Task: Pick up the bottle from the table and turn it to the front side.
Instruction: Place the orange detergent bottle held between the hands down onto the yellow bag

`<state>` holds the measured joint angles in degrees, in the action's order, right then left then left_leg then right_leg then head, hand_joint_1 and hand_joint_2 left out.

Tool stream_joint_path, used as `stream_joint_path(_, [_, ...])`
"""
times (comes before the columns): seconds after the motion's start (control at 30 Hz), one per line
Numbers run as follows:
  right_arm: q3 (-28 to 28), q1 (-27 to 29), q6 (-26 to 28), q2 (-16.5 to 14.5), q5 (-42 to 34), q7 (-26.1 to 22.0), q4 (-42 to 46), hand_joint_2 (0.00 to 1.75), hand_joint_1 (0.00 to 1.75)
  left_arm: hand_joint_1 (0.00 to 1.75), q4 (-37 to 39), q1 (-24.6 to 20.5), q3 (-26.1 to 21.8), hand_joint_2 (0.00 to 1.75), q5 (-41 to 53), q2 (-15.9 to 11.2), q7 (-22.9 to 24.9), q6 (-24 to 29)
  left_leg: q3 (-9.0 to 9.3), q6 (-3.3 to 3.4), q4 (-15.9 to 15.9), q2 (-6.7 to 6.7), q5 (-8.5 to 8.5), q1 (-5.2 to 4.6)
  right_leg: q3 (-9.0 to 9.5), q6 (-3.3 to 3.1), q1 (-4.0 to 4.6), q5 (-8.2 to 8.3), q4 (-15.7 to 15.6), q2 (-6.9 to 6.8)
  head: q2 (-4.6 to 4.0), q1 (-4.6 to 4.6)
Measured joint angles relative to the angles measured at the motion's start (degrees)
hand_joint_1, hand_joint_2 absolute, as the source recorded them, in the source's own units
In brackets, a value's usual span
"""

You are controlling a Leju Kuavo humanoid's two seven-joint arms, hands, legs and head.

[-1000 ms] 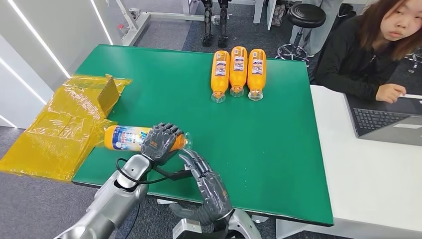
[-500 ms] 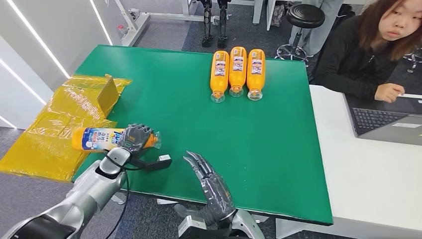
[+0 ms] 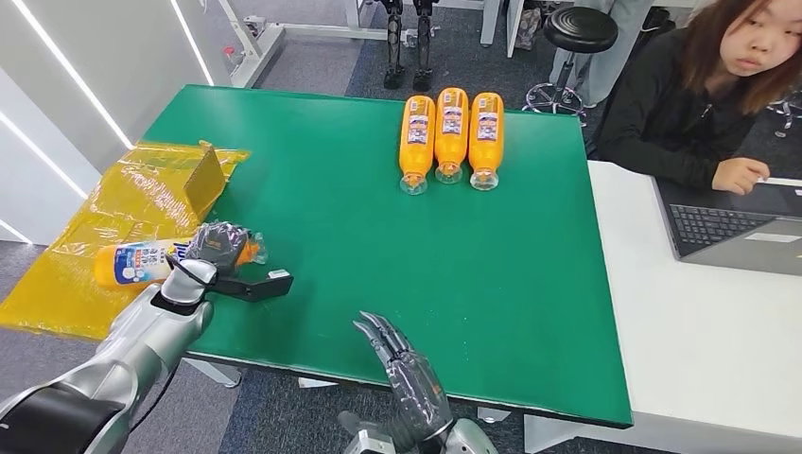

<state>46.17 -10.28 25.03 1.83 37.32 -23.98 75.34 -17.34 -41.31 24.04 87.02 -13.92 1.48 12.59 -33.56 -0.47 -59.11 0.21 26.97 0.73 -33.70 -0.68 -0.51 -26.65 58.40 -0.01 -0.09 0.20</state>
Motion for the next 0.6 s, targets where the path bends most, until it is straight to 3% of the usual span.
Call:
stream_joint_path(0.4, [-0.2,0.2,-0.48,0.14,0.1,-0.03,-0.02,1.75,0.0,0.0,0.56,0.03,-2.24,1.75,-0.02,-0.25,-1.8,4.62,-0.01,0.0,0.0,-0.01,-0.01,0.0,-0.01,0.0,0.0,0.01,0.0,-0.01,0.0,-0.01])
stream_joint_path(0.5, [-0.26,0.23,-0.36,0.14,0.33,0.25,-0.03,1.75,0.0,0.0,0.52,0.03,-2.74,1.75,-0.32,0.59,-3.6,9.8,-0.01,0.0,-0.01,-0.01,-0.01,-0.01,-0.02,0.0,-0.01,0.0,-0.01,-0.02,0.0,-0.01])
stream_joint_path(0.6, [-0.73,0.55,0.51,0.14,1.4,1.08,-0.03,1.75,0.0,0.0,-0.57,0.48,-4.06,1.75,-3.5,2.84,-9.15,17.55,-0.02,0.0,-0.02,-0.04,0.0,-0.04,-0.01,0.0,-0.03,0.01,-0.03,-0.05,0.0,0.0])
